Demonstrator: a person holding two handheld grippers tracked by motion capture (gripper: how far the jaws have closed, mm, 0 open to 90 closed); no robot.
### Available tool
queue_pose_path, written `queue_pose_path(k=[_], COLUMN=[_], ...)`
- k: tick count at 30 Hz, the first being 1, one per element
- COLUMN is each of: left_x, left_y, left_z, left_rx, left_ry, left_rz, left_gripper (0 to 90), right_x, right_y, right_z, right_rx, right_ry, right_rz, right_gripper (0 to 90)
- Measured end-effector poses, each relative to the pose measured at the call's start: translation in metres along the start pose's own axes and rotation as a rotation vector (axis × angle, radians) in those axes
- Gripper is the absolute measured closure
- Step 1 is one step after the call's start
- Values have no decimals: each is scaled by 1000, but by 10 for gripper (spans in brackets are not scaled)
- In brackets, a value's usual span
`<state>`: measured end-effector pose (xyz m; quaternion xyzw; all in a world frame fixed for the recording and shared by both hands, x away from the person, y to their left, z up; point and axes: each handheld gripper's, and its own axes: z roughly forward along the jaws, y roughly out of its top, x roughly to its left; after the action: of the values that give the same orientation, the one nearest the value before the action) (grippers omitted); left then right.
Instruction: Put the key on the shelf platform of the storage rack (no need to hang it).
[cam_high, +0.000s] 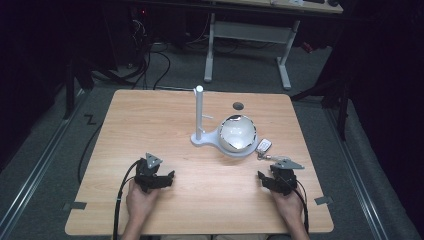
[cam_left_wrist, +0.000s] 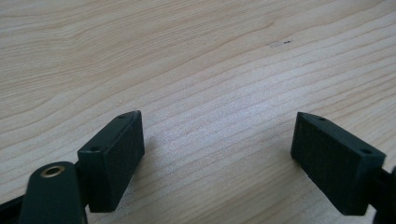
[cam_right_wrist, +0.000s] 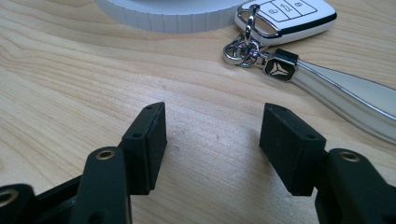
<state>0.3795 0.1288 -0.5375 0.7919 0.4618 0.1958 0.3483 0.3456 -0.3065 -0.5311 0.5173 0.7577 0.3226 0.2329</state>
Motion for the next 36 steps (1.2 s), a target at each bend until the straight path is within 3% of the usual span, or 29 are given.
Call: queue_pose_path(k=[11,14,19,28,36], left_x=[0,1,1,1,1], left_y=[0,0,0,0,0], left_z=[0,-1,0,-1,-1], left_rx=[-1,0,0,-1,-1], left_ry=[1,0,0,0,0], left_rz=[-3,-3,-3,-4,-4], left_gripper=[182,185,185,186,186], right_x=[1,1,0,-2,-11], right_y=[0,0,0,3,5], right_z=[-1,-2,-4,-13,-21], right_rx=[5,7,12,-19,-43], right_ry=[-3,-10,-2,22,9], right_rz=[3,14,15,15,36], right_gripper=[417,476,499,521,519])
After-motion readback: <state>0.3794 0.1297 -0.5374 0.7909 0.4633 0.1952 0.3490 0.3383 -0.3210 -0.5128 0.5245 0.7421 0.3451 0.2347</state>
